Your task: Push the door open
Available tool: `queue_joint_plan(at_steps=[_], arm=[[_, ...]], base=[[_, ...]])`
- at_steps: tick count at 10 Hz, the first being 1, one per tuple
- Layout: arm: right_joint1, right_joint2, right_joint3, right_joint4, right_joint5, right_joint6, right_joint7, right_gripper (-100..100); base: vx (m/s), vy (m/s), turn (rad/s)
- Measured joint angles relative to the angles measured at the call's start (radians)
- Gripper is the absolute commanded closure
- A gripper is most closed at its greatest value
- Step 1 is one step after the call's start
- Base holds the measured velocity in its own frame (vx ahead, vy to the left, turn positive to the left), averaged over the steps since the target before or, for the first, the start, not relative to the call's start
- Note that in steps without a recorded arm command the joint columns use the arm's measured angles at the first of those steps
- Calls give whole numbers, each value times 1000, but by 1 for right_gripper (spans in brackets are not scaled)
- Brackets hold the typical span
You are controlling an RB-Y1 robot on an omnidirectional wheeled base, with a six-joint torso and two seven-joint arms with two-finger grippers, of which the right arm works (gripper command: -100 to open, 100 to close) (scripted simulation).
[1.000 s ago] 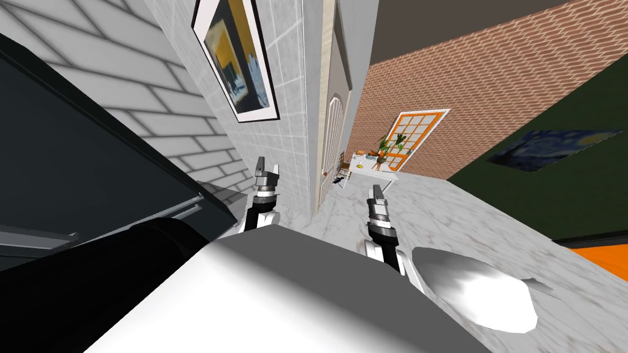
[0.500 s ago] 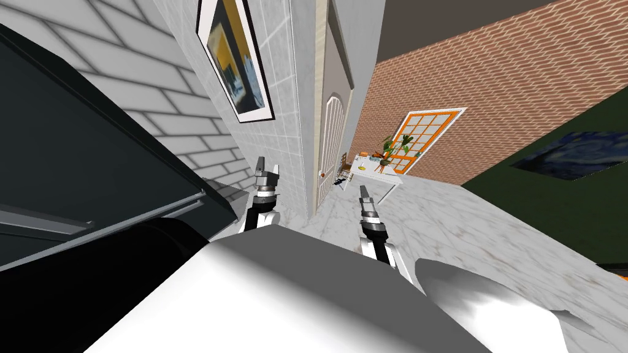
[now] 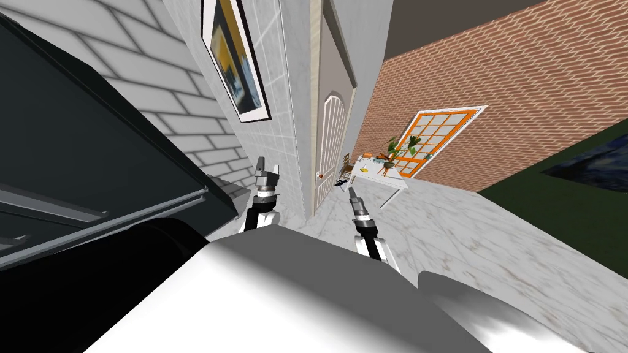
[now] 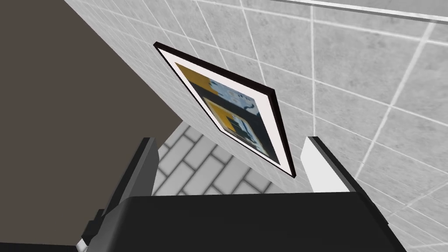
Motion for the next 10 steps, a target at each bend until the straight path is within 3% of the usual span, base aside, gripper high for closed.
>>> queue_joint_plan(at_steps=[10], arm=[[-88,-7,66,170,195,-10,115,-100]], base=[[66,-131,90]])
